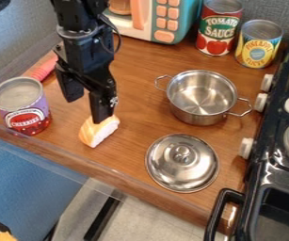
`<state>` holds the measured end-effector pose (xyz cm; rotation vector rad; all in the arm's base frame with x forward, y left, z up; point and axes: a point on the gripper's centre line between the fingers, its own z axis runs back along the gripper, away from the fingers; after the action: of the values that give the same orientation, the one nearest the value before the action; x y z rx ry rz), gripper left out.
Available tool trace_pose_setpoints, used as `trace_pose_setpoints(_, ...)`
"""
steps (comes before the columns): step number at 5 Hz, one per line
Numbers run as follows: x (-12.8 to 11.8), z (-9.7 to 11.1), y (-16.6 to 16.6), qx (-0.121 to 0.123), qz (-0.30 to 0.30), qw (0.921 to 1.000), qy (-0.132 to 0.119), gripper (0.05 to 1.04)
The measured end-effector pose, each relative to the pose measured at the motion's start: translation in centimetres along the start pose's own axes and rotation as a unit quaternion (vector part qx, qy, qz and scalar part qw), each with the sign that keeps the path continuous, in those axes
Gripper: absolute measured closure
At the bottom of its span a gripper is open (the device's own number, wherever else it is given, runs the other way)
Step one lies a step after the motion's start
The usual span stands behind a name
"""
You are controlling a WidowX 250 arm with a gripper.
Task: Placed the lid on the silver pot
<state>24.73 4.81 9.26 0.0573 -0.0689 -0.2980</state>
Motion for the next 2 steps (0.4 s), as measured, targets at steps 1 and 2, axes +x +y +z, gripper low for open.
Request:
trace_pose_setpoints(1,-0.1,-0.6,-0.2,-0.008,0.002,0.9999,0.009,0.083)
trace_pose_setpoints(2,1.7,-0.7,-3.7,-0.022,-0.031,0.9992,-0.005,0.083)
